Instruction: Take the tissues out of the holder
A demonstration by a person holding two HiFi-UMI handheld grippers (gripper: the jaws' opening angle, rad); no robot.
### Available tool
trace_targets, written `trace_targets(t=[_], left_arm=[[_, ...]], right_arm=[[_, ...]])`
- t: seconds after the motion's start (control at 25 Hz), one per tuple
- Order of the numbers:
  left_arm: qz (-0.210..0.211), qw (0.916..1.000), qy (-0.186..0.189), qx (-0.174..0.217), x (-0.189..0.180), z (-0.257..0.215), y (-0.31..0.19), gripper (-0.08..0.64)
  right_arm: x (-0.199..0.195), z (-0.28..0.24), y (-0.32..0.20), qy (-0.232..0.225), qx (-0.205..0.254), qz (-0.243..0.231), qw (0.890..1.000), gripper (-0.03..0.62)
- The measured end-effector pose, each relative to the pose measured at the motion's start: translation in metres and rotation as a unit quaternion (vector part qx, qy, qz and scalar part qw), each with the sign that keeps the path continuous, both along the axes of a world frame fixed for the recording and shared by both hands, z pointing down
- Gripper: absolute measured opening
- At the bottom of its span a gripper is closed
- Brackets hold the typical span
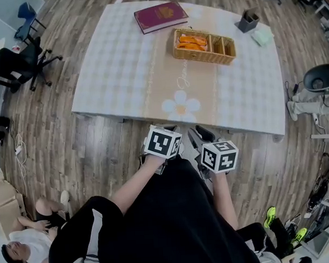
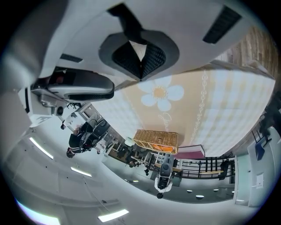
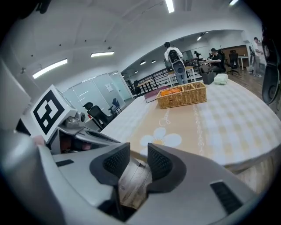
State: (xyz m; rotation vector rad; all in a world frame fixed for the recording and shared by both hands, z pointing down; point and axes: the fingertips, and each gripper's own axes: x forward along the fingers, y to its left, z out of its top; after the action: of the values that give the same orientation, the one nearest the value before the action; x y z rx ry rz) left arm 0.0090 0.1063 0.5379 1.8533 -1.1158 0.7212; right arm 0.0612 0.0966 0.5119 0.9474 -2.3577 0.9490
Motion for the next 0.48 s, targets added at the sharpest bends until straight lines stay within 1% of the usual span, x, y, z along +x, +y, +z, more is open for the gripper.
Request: trace_targets(t=[0.12, 0.28, 0.48], left_arm=[[0.005, 0.9999, -0.012, 0.0, 0.008, -0.001, -0.021, 0.0], [0.007, 0.9997, -0.022, -0.009, 0.015, 0.004, -0.036, 0.0], [-0.014, 0.999, -0.037, -0.019, 0.008, 0.007, -0.048, 0.0]], right_arm=[[0.009, -0.001, -0.022, -0.006, 0.0, 0.003, 1.0, 0.127], [0.016, 0.003, -0.043, -0.011, -0.004, 0.001, 1.0, 0.127], [0.008, 0.005, -0.064, -0.035, -0.02, -0.015, 0.999, 0.126]])
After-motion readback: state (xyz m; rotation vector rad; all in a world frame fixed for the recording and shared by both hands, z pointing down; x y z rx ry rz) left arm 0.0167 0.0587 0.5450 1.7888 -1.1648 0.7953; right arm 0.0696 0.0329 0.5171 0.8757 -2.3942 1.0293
